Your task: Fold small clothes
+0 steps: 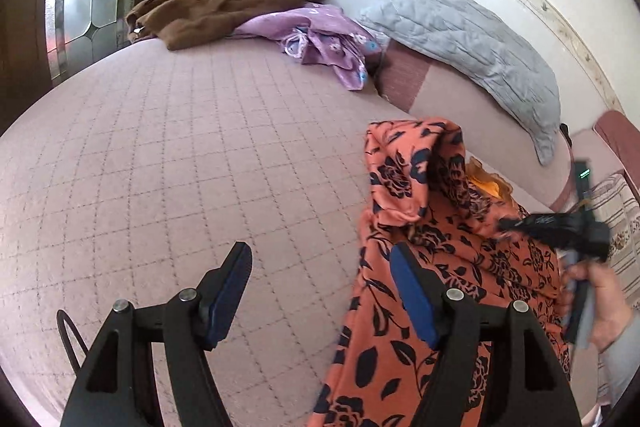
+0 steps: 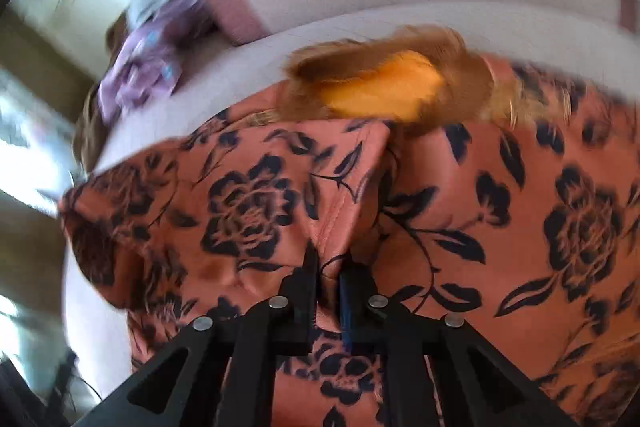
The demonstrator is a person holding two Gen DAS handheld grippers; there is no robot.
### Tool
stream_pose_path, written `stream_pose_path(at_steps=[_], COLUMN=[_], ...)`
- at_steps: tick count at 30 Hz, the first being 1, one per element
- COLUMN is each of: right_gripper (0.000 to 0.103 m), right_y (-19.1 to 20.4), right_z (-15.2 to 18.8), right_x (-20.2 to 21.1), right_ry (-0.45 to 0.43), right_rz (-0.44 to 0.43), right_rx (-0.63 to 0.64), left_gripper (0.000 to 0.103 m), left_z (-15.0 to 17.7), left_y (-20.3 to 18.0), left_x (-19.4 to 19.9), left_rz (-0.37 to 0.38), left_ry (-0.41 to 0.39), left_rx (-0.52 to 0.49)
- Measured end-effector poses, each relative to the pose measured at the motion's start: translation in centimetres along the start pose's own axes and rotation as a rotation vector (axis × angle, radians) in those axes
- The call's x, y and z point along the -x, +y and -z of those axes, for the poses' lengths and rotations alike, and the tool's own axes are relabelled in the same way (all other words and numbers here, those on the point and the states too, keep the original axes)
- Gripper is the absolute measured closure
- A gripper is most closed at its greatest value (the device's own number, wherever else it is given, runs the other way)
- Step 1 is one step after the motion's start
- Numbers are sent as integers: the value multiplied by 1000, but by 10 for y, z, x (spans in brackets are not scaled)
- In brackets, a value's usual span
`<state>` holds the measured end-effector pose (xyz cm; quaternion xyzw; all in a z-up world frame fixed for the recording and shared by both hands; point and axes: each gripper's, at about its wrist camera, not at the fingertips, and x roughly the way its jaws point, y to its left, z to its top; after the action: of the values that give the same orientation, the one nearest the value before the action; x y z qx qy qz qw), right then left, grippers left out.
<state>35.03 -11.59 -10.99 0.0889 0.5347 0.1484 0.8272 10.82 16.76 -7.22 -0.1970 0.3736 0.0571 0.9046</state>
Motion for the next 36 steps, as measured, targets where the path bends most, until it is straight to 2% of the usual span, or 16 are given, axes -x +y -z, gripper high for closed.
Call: stream_pose_path(at_steps=[3, 5, 10, 12, 15, 19, 23, 24, 26, 27, 28, 29, 30, 32, 34, 36], right_gripper=[94, 94, 94, 94, 93, 93, 92, 91, 89, 73, 55, 18, 18, 18, 18, 18], right_y=[27, 34, -29, -65, -130, -157, -141, -141, -138, -140, -144, -151, -160, -171, -175, -169], right_z=[-11, -17, -5, 10, 30, 54, 52, 50, 45, 44, 44, 44, 45, 55, 60, 57], right_x=[47, 101, 171, 167, 123, 66, 71, 77, 91, 91, 83, 72, 64, 78, 100, 118], right_ry=[-93, -221, -354, -342, -237, -112, -158, -179, -237, -237, -194, -124, -73, -148, -251, -334], right_rz=[12, 32, 103, 138, 136, 165, 135, 131, 130, 142, 158, 181, 230, 280, 231, 150], right_rx=[109, 168, 84, 24, -129, -171, -136, -125, -109, -115, -117, -118, -129, -159, -224, -241], left_gripper=[31, 31, 29, 28, 27, 27, 27, 28, 47, 61, 61, 61, 61, 49, 27, 27], left_z=[-3, -6, -16, -21, -26, -34, -42, -41, -37, -34, -34, -35, -38, -44, -53, -61], left_y=[0, -4, -17, -27, -47, -80, -98, -98, -90, -84, -79, -76, -73, -71, -72, -75], left_x=[0, 3, -3, -12, -32, -63, -94, -114, -140, -150, -151, -148, -141, -132, -128, -132], left_rz=[3, 8, 12, 16, 25, 17, -3, -33, -77, -75, -59, -44, -14, 31, 39, 66], left_ry=[-4, -19, -24, -14, 21, 78, 101, 166, 261, 300, 300, 287, 277, 245, 205, 197], left_rx=[7, -4, -30, -44, -90, -169, -204, -205, -178, -160, -134, -116, -90, -71, -86, -85])
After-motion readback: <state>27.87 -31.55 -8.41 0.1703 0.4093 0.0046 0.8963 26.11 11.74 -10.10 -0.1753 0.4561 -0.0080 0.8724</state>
